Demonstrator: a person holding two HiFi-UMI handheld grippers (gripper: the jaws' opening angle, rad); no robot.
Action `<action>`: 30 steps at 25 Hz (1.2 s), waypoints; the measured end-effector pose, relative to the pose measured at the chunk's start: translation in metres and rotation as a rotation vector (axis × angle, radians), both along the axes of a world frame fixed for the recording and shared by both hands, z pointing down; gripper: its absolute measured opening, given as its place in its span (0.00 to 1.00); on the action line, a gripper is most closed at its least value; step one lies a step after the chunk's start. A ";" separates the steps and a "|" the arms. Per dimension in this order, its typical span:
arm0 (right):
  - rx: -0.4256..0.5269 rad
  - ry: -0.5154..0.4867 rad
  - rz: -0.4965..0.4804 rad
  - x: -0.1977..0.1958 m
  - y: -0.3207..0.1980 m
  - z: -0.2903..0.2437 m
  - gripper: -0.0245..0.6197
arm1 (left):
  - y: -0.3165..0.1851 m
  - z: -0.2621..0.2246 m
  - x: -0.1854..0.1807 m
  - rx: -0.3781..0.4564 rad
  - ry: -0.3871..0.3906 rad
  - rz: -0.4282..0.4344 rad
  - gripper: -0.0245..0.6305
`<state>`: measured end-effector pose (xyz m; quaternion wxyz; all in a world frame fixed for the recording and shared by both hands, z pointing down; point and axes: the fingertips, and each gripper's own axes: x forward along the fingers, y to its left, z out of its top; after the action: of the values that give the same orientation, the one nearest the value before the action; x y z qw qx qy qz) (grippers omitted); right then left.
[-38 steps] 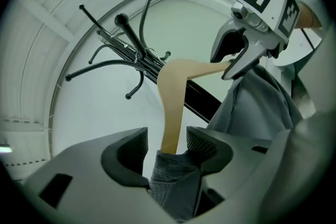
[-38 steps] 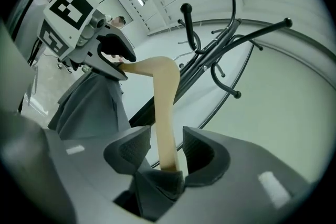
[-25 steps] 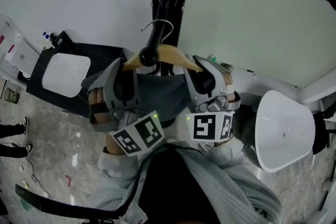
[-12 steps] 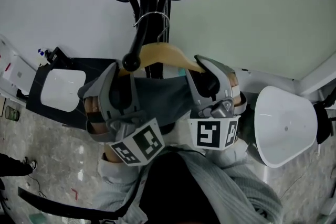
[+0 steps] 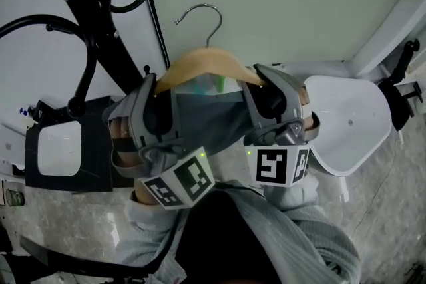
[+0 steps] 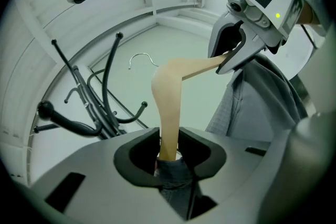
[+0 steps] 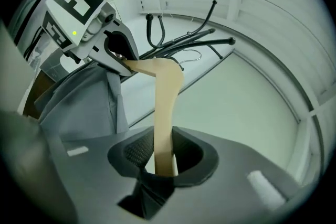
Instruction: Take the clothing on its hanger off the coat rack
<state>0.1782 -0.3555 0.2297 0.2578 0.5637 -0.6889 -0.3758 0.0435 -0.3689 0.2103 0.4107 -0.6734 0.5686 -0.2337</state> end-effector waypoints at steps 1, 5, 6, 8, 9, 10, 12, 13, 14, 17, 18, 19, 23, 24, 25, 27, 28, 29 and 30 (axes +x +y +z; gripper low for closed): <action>-0.004 0.000 0.033 0.017 0.004 0.001 0.19 | 0.000 0.001 0.017 -0.007 -0.002 0.031 0.20; -0.026 0.001 0.152 0.059 0.017 0.010 0.19 | -0.004 0.013 0.062 -0.040 -0.002 0.144 0.20; -0.035 0.001 0.172 0.061 0.017 0.015 0.19 | -0.007 0.018 0.065 -0.050 -0.001 0.165 0.20; -0.055 0.000 0.211 0.064 0.015 0.026 0.19 | -0.015 0.029 0.070 -0.070 0.000 0.205 0.20; -0.065 -0.001 0.230 0.068 0.015 0.031 0.19 | -0.018 0.035 0.075 -0.080 -0.001 0.226 0.20; -0.075 -0.004 0.250 0.075 0.016 0.036 0.19 | -0.019 0.039 0.083 -0.087 -0.003 0.247 0.20; -0.091 -0.009 0.284 0.093 0.024 0.042 0.19 | -0.016 0.043 0.104 -0.094 -0.010 0.284 0.20; -0.097 -0.011 0.298 0.104 0.029 0.043 0.19 | -0.013 0.044 0.116 -0.095 -0.014 0.298 0.20; -0.102 -0.013 0.312 0.114 0.034 0.045 0.18 | -0.009 0.044 0.126 -0.096 -0.019 0.310 0.20; -0.112 -0.023 0.344 0.135 0.042 0.049 0.18 | -0.003 0.047 0.149 -0.099 -0.034 0.337 0.20; -0.115 -0.025 0.352 0.139 0.043 0.051 0.18 | -0.003 0.048 0.154 -0.101 -0.037 0.344 0.20; -0.119 -0.027 0.360 0.143 0.042 0.052 0.18 | -0.005 0.049 0.158 -0.104 -0.039 0.350 0.20; -0.139 -0.034 0.381 0.155 0.041 0.058 0.18 | -0.008 0.053 0.171 -0.113 -0.049 0.366 0.20; -0.144 -0.034 0.386 0.158 0.041 0.059 0.18 | -0.008 0.054 0.174 -0.115 -0.051 0.369 0.20; -0.148 -0.034 0.390 0.161 0.042 0.060 0.18 | -0.008 0.054 0.178 -0.116 -0.053 0.373 0.20; -0.153 -0.034 0.399 0.164 0.043 0.061 0.18 | -0.008 0.055 0.182 -0.116 -0.056 0.380 0.20; -0.153 -0.034 0.402 0.164 0.043 0.062 0.18 | -0.008 0.055 0.182 -0.115 -0.057 0.385 0.20; -0.154 -0.033 0.406 0.163 0.042 0.063 0.18 | -0.009 0.056 0.181 -0.113 -0.056 0.389 0.20; -0.154 -0.031 0.409 0.162 0.042 0.064 0.18 | -0.009 0.057 0.180 -0.112 -0.055 0.392 0.21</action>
<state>0.3400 -0.3132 0.2938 0.3601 0.6762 -0.5907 -0.2532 0.2232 -0.3780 0.2678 0.4255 -0.7864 0.4011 -0.1991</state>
